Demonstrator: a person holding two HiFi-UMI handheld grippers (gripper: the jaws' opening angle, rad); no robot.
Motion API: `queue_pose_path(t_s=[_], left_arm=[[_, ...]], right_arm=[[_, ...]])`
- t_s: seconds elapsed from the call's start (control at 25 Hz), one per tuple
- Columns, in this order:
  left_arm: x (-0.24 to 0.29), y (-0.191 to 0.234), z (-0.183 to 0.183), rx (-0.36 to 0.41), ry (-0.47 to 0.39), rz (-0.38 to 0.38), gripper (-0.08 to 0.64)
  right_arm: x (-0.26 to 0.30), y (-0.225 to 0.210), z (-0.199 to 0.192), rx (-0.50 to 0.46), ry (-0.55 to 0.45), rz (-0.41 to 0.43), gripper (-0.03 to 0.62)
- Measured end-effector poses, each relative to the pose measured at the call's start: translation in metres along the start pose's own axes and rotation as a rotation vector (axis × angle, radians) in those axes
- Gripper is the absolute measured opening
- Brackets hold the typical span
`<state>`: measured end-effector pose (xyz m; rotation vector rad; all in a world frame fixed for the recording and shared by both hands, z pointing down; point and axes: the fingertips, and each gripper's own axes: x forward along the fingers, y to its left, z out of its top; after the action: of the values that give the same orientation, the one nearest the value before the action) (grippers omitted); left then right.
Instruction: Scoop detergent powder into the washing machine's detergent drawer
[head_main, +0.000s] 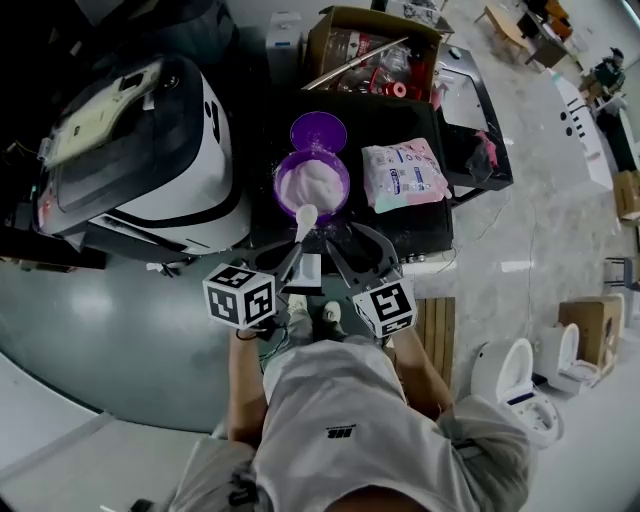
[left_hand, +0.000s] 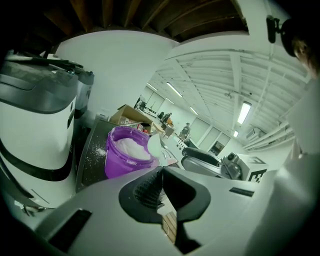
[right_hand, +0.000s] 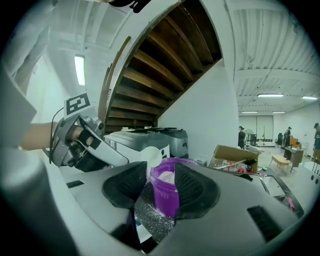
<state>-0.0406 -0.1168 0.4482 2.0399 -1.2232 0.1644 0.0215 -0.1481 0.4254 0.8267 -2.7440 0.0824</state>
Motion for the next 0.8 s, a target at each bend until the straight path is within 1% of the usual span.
queue_pose_path(t_s=[0.2,0.4,0.6,0.8], left_arm=[[-0.013,-0.011,-0.019,-0.022,-0.014,0.042,0.015],[-0.024,-0.018,-0.034,-0.032,-0.020,0.056,0.015],[-0.034,-0.017,-0.048,-0.029,0.000,0.042,0.015],[-0.047,-0.007,-0.064,-0.021,0.028,0.006,0.015]], right_arm=[[-0.013,0.011,-0.008,0.011,0.000,0.050,0.172],[-0.019,0.026,-0.015,0.021,0.004,0.078,0.172],[-0.022,0.041,-0.019,0.030,0.018,0.069,0.169],[-0.024,0.060,-0.025,0.035,0.036,0.022,0.167]])
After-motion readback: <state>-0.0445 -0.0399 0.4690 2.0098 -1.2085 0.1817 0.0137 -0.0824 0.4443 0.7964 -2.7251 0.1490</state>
